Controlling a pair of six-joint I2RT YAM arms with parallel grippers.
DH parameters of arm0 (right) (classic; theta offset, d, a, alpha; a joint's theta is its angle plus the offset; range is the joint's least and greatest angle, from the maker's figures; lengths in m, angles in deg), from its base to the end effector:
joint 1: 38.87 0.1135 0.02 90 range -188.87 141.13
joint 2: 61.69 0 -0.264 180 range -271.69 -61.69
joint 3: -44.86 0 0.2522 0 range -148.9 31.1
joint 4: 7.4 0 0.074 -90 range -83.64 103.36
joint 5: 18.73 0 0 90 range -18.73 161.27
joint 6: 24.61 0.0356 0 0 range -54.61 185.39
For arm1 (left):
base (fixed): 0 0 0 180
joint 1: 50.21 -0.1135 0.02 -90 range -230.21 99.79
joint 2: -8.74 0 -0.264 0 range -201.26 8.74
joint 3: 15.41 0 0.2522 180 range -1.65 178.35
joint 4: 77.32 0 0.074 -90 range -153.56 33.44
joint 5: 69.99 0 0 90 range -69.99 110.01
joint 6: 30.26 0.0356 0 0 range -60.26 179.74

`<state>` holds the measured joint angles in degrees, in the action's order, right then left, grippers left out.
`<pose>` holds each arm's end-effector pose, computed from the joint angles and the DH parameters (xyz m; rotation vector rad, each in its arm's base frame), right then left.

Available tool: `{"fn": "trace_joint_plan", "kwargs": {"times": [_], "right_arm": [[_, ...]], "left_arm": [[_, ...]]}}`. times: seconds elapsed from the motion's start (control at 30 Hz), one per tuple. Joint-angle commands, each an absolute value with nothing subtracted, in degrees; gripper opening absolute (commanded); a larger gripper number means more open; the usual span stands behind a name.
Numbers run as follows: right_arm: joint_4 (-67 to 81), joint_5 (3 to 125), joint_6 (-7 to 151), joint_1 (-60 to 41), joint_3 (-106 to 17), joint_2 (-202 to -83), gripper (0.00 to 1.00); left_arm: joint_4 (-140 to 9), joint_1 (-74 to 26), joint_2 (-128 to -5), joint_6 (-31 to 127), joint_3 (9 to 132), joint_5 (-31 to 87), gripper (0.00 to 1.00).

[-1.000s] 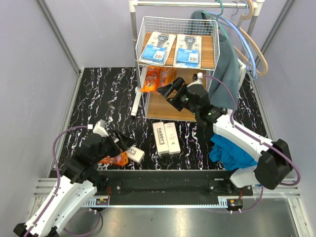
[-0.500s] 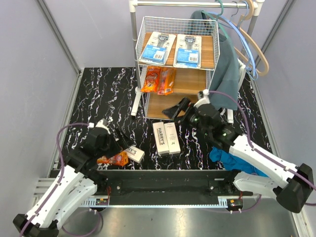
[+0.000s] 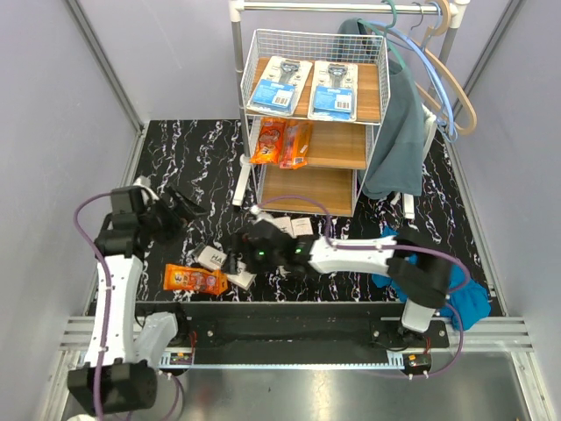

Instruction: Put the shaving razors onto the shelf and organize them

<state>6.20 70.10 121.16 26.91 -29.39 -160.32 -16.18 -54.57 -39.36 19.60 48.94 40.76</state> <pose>0.1535 0.3429 0.2030 -0.2309 2.4933 1.0787 0.1623 -0.0003 0.3049 -0.7404 2.2922 -0.7249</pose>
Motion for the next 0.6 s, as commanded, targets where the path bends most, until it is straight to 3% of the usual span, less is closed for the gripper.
{"fn": "trace_joint_plan", "kwargs": {"times": [0.0,0.33,0.57], "right_arm": [[2.8,66.6,117.9,29.7,-40.0,-167.1,0.96],[6.1,63.8,115.5,30.4,-50.7,-177.9,0.92],[19.1,66.2,109.3,32.4,-62.7,-186.3,0.93]], "left_arm": [[-16.4,-65.7,-41.7,26.9,52.8,56.7,0.99],[-16.3,-69.5,-42.2,29.2,55.7,62.5,0.99],[-18.0,-69.5,-42.2,29.2,54.7,65.8,0.99]]}}
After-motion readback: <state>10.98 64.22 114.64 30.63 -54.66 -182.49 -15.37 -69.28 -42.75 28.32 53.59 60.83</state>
